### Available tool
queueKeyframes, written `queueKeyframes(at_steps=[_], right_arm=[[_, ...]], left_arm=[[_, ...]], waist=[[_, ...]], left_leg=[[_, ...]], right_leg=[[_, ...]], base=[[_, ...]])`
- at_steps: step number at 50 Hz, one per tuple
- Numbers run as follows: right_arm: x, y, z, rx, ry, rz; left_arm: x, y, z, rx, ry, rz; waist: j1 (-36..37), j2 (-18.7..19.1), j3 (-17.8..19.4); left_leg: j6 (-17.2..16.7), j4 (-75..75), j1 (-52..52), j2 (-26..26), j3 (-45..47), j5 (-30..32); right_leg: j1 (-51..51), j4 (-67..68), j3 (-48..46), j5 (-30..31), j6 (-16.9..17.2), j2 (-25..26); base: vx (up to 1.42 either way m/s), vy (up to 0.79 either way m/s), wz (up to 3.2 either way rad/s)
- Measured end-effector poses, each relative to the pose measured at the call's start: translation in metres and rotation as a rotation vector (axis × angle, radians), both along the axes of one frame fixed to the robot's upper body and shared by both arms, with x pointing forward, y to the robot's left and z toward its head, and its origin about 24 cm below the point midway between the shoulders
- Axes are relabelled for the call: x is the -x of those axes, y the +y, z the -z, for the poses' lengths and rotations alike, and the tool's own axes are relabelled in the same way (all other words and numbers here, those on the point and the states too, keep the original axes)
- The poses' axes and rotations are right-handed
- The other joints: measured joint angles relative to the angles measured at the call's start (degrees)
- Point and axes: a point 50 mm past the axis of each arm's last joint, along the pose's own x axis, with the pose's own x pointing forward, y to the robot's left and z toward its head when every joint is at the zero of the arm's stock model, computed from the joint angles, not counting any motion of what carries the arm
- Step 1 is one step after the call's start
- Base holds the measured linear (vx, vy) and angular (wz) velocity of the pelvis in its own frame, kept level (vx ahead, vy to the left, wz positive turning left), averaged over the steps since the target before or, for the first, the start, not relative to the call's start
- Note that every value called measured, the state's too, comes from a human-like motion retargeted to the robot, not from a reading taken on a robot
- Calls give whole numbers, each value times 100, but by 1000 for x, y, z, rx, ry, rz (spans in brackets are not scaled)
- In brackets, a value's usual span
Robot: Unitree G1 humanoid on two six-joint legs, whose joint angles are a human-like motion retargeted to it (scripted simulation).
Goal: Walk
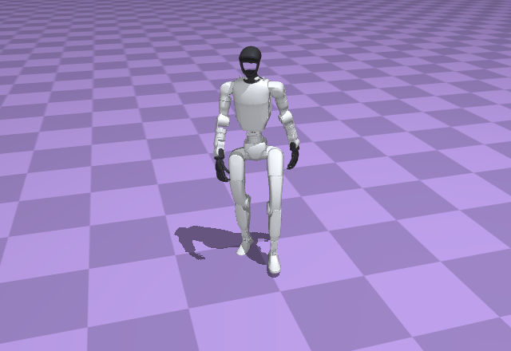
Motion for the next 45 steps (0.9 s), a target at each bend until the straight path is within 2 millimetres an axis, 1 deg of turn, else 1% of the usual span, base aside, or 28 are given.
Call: queueKeyframes(at_steps=[2, 3, 4, 5, 7, 10, 12, 13, 15, 17, 18, 19, 20, 21, 22, 24, 27, 30, 32, 33, 35, 37, 38, 40, 41, 42, 43, 45], right_arm=[[-10, 4, -5, -16, -31, -1], [-12, 6, -6, -21, -38, -4], [-13, 8, -6, -25, -39, -7], [-13, 10, -6, -29, -37, -11], [-7, 10, -3, -24, -15, -20], [12, 5, 6, -2, 42, -24], [32, 0, 14, 16, 110, -13], [44, -3, 19, 24, 145, -1], [66, -12, 25, 40, 209, 37], [85, -23, 29, 57, 273, 71], [94, -28, 30, 67, 308, 80], [104, -33, 32, 79, 339, 88], [113, -37, 33, 91, 369, 94], [120, -42, 33, 100, 387, 107], [127, -46, 33, 107, 403, 121], [140, -52, 33, 113, 428, 153], [156, -62, 33, 123, 464, 188], [168, -69, 32, 140, 495, 201], [172, -69, 32, 141, 511, 204], [172, -68, 32, 141, 516, 206], [174, -67, 32, 139, 525, 214], [178, -66, 33, 133, 535, 224], [180, -65, 33, 130, 541, 229], [187, -65, 33, 128, 556, 237], [188, -64, 33, 127, 558, 236], [188, -64, 33, 127, 560, 236], [188, -64, 33, 129, 561, 235], [181, -63, 33, 125, 550, 234]], left_arm=[[9, 2, -2, -10, 25, -27], [14, 3, -3, -17, 38, -40], [18, 4, -4, -24, 51, -51], [23, 7, -5, -32, 64, -62], [31, 7, -7, -34, 91, -80], [35, 7, -8, -32, 115, -95], [32, 8, -8, -35, 118, -99], [27, 10, -7, -37, 112, -99], [9, 11, -3, -41, 76, -89], [-15, 11, 0, -44, 14, -72], [-27, 10, 1, -43, -17, -62], [-40, 10, 2, -41, -49, -46], [-54, 10, 3, -37, -80, -29], [-70, 11, 3, -35, -120, -2], [-87, 12, 2, -36, -161, 25], [-121, 15, -2, -46, -251, 81], [-168, 16, -13, -60, -396, 142], [-208, 15, -26, -68, -538, 176], [-229, 18, -36, -80, -616, 188], [-237, 20, -41, -85, -648, 194], [-250, 20, -48, -86, -695, 205], [-255, 18, -50, -80, -709, 217], [-255, 17, -49, -74, -705, 223], [-248, 11, -44, -57, -679, 234], [-241, 9, -40, -53, -658, 236], [-234, 8, -36, -47, -634, 236], [-225, 5, -32, -39, -606, 237], [-207, 1, -23, -30, -545, 230]], waist=[[-78, 21, 18], [-165, -8, -18], [-216, -34, -79], [-249, -59, -153], [-156, -124, -246], [8, -148, -272], [11, -153, -399], [54, -128, -382], [86, -75, -296], [74, 148, -260], [42, 263, -294], [26, 360, -326], [18, 448, -358], [15, 490, -348], [-19, 535, -326], [-187, 606, -247], [-360, 565, -227], [-505, 353, -173], [-468, 201, -109], [-444, 151, -69], [-427, 134, -34], [-436, 231, -61], [-452, 262, -79], [-588, 298, -150], [-647, 306, -203], [-712, 311, -259], [-788, 309, -321], [-879, 298, -392]], left_leg=[[593, -992, -89, -139, -322, -39], [964, -1523, -115, -259, -439, 42], [1133, -1950, -152, -256, -475, 109], [1202, -2324, -195, -191, -471, 170], [1202, -2271, -205, -166, -281, 33], [1192, -1761, -57, -251, -169, 197], [1036, -1518, -44, -367, -649, 41], [825, -1288, -28, -234, -595, -35], [565, -1070, 159, -123, -678, -338], [450, -1057, 464, 124, -500, -591], [377, -1064, 591, 262, -427, -687], [314, -1059, 689, 355, -414, -787], [257, -1047, 771, 425, -431, -890], [213, -1057, 864, 449, -432, -951], [172, -1074, 964, 468, -452, -998], [103, -1147, 1193, 469, -541, -1044], [-29, -1299, 1578, 403, -495, -1150], [-168, -1417, 2038, 152, -455, -1294], [-431, -1458, 2376, 201, -335, -1399], [-613, -1453, 2534, 303, -275, -1459], [-877, -1415, 2778, 415, -265, -1567], [-1106, -1289, 2908, 507, -351, -1599], [-1215, -1190, 2961, 489, -410, -1575], [-1327, -1039, 3112, 248, -570, -1379], [-1462, -939, 3143, 217, -643, -1169], [-1574, -850, 3176, 143, -730, -913], [-1639, -784, 3215, -13, -844, -565], [-1798, -422, 3111, -208, -799, 354]], right_leg=[[194, 4, -47, -117, -77, 85], [287, -16, -116, -137, -92, 79], [354, -32, -192, -128, -134, 124], [409, -45, -270, -105, -188, 194], [506, 85, -71, 25, -173, 217], [707, 441, 278, 528, -110, 325], [720, 748, 299, 1331, -71, 444], [727, 995, 345, 1878, -15, 519], [626, 1621, 354, 2982, 256, 654], [338, 2468, -67, 3394, 480, 576], [116, 2854, -192, 3396, 508, 571], [-140, 3222, -222, 3059, 430, 580], [-413, 3580, -204, 2551, 299, 595], [-666, 3770, -182, 2287, 254, 551], [-913, 3906, -127, 2064, 290, 543], [-1335, 3845, 73, 1774, 647, 580], [-1743, 3086, 158, 1365, 1019, 182], [-1974, 1756, 282, 1380, 1399, -299], [-2083, 695, 449, 1507, 1560, -248], [-2173, 275, 449, 1497, 1560, -182], [-2313, -408, 309, 1339, 1560, -134], [-2302, -751, 278, 1244, 1560, -41], [-2251, -739, 196, 1278, 1560, -60], [-2049, -497, 23, 1346, 1560, -399], [-2017, -465, -269, 1492, 1560, -485], [-1986, -412, -304, 1601, 1541, -536], [-1953, -315, 173, 1638, 1485, -515], [-1932, -99, 128, 1610, 1386, -739]], base=[[63, 7, 39], [81, 2, 53], [84, -8, 43], [80, -8, -3], [82, 8, -58], [93, 25, -71], [75, 10, -41], [82, 12, -45], [67, 12, -32], [73, 17, -19], [87, 21, -21], [84, 20, -27], [65, 16, -27], [56, 14, -13], [58, 13, 24], [65, 11, 50], [61, 7, 33], [61, 0, 19], [67, -34, -24], [71, -46, -25], [60, -31, -5], [69, -8, 23], [86, 9, 54], [87, 24, 90], [82, 11, 97], [83, 2, 97], [79, 10, 99], [64, 14, 98]])
